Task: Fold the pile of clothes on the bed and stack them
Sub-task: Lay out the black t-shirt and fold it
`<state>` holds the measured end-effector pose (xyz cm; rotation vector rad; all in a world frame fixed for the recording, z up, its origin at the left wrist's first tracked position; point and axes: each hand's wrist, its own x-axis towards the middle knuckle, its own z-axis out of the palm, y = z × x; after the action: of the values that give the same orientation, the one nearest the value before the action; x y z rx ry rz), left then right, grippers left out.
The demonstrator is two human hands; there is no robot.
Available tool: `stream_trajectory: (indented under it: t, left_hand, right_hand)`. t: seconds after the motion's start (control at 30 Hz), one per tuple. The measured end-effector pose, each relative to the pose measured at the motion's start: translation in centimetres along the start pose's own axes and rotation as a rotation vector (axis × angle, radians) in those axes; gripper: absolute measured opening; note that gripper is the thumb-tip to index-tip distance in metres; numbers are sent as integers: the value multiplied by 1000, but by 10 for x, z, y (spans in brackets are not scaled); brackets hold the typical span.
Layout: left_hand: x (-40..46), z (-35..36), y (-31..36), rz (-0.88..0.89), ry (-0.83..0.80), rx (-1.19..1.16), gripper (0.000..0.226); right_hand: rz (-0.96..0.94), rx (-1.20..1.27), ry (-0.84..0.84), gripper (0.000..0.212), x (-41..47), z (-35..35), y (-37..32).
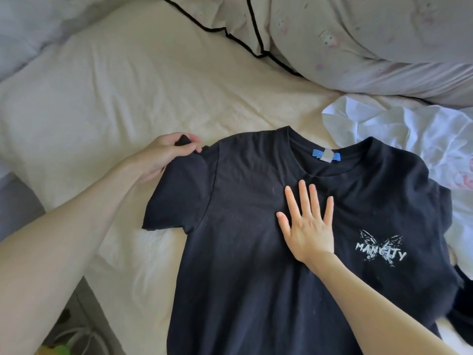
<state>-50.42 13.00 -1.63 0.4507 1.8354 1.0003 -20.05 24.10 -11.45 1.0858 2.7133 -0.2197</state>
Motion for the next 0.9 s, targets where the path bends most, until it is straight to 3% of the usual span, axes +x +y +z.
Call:
stream_trajectory:
  t: [0.1,0.2,0.3,0.43,0.5,0.57,0.63,0.7,0.77,0.83,0.9]
  left_hand:
    - [-3,-6,-5,-2,14,165,6]
    - [-2,-13,-6,172,277,445,7]
    - [-3,-16,5,257,346,446,15]
    - [-14,-19,0,-140,73,49,48]
    - [-14,-19,-12,-246,34,95,56]
    - [-13,-19,-22,-256,143,254,60]
    - [-15,-18,-25,-313,167,215,54]
    - [-19,-10,-24,-337,131,146,30]
    - [-27,-1,-21,-181,264,270,12]
    - [-41,17,-12,80,471,526,11]
    - [-60,42,-7,251,404,560,10]
  right_hand:
    - [-3,3,10,61,0,1,0]
    - [-4,-11,-2,61,0,2,0]
    - [2,-25,-23,62,0,1,0]
    - [4,-31,-50,63,0,-1,0]
    - [5,-39,-60,64,0,-1,0]
    - [8,-41,-60,63,1,0,0]
    - [6,-46,-61,61,2,1,-1]
    - [6,-52,-62,62,2,2,0]
    - [7,-43,-60,62,2,2,-1]
    - [5,-42,-70,62,2,1,0]
    - [3,-49,-86,62,2,-1,0]
